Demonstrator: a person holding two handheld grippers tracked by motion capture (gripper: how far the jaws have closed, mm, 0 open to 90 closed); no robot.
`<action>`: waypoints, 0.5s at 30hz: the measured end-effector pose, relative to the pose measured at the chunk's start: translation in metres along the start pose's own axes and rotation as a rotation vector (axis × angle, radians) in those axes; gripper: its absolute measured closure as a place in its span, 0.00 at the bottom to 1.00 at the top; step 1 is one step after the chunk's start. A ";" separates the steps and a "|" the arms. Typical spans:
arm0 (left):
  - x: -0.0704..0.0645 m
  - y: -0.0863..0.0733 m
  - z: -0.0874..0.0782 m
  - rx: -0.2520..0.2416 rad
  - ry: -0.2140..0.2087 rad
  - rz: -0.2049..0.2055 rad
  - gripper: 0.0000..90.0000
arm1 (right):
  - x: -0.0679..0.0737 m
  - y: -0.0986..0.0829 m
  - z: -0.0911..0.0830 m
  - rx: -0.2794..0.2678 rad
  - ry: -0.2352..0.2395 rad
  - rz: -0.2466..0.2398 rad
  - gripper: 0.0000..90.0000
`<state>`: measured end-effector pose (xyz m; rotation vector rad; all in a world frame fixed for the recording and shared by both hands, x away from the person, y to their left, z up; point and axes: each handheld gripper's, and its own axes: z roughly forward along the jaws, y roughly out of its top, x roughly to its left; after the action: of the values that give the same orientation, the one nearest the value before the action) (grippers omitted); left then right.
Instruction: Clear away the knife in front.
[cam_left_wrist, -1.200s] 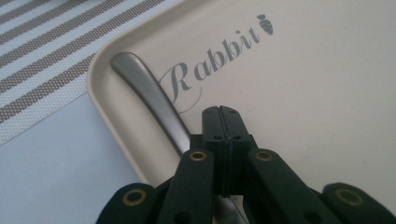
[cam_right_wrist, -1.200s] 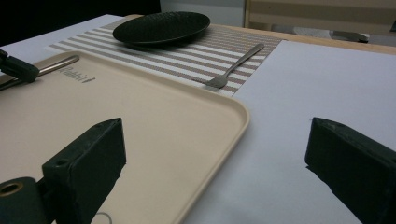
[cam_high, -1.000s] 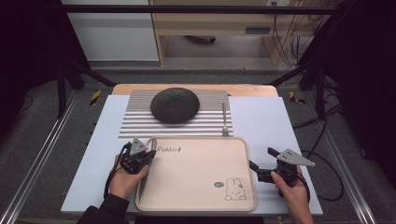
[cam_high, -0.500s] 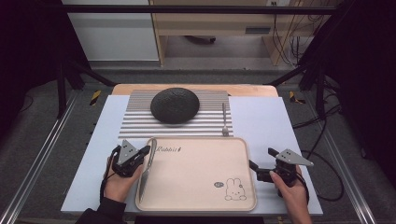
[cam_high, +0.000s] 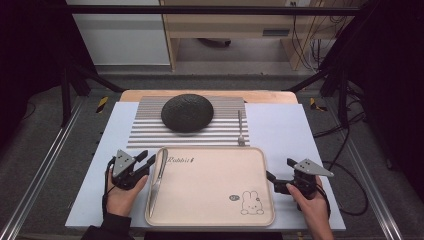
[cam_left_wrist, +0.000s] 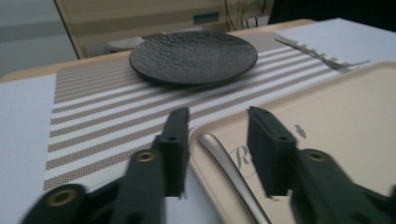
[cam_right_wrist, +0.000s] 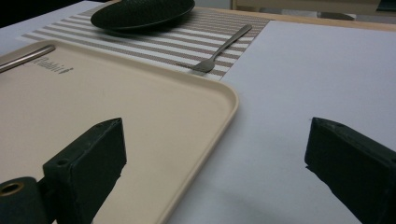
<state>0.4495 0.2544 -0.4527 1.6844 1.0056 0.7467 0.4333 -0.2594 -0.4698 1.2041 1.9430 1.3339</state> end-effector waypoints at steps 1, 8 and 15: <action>0.001 0.000 0.000 -0.007 0.001 -0.005 0.54 | 0.001 0.001 0.000 0.001 -0.006 -0.005 0.07; 0.005 0.000 -0.002 -0.059 0.073 -0.027 0.31 | 0.005 0.007 0.004 0.016 -0.022 -0.013 0.07; 0.010 -0.002 0.000 -0.049 0.085 -0.073 0.17 | 0.011 0.014 0.010 0.039 -0.008 -0.026 0.07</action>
<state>0.4534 0.2639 -0.4546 1.5766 1.0933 0.7939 0.4410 -0.2428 -0.4601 1.1963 1.9804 1.2821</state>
